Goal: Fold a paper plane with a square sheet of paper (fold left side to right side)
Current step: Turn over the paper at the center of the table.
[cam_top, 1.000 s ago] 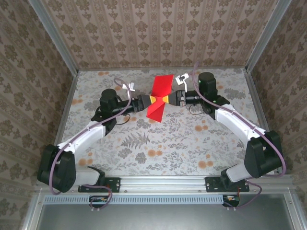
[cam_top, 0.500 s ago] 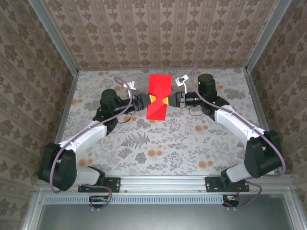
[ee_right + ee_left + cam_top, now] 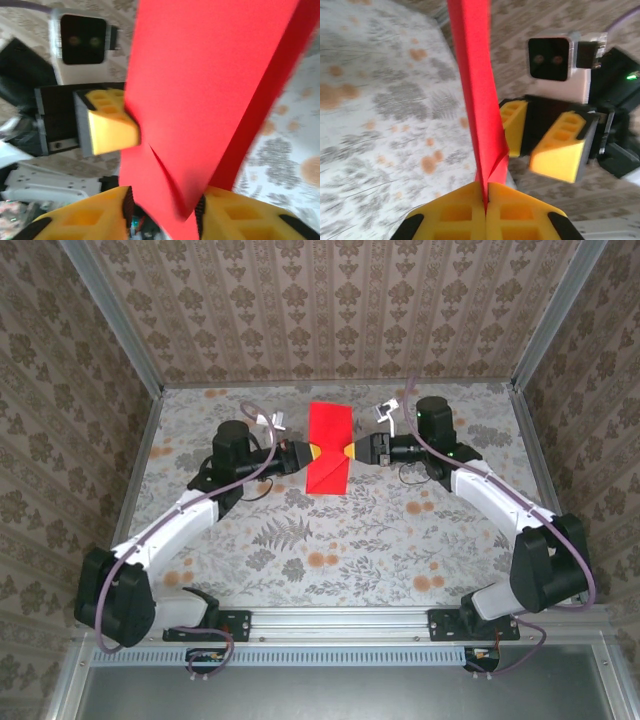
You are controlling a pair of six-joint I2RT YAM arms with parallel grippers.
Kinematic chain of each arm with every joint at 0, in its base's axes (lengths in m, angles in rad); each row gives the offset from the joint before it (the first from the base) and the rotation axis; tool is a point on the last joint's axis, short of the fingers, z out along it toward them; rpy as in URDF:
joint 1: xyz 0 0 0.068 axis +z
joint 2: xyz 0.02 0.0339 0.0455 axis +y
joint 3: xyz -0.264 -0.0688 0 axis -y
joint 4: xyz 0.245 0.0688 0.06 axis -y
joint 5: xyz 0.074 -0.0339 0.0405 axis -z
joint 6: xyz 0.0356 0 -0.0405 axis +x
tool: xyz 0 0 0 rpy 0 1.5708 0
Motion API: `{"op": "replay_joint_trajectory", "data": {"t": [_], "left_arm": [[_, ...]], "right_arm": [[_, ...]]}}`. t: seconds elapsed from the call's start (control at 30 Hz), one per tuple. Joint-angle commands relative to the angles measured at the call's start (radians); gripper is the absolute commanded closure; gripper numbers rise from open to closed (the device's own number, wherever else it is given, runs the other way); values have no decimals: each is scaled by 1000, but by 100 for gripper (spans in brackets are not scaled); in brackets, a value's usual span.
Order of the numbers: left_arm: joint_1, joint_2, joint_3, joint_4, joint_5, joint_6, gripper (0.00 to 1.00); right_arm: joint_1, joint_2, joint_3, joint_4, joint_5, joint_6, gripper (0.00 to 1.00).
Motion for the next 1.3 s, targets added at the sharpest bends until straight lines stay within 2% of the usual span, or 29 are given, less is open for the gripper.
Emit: {"op": "replay_joint_trajectory", "data": {"t": [0.0,0.13,0.27,0.43,0.53,0.67,0.9,1.03,1.27], "left_arm": [[-71,-48,137,-441,-276,274,97],[-180,-2,239,-696,-565,357,100],[-308,99,351,-900,-858,355,100],[-423,301,535,-1216,-1190,211,100],[-470,432,648,-1381,-1310,108,100],[-492,603,770,-1518,-1346,-22,100],[-507,914,1050,-1773,-1328,-218,100],[-507,1024,1148,-1786,-1266,-200,100],[-496,1071,1153,-1627,-1126,-99,100]], "right_arm": [[-46,-89,9,-241,204,-120,52],[-92,-129,30,-470,509,-191,46],[-121,-159,30,-634,818,-190,40],[-144,-216,-34,-666,1034,-137,17],[-147,-237,-55,-688,1135,-114,1],[-151,-246,-66,-709,1203,-101,0],[-151,-261,-88,-702,1206,-94,0],[-151,-265,-98,-696,1194,-95,0],[-151,-268,-108,-689,1171,-94,0]]}}
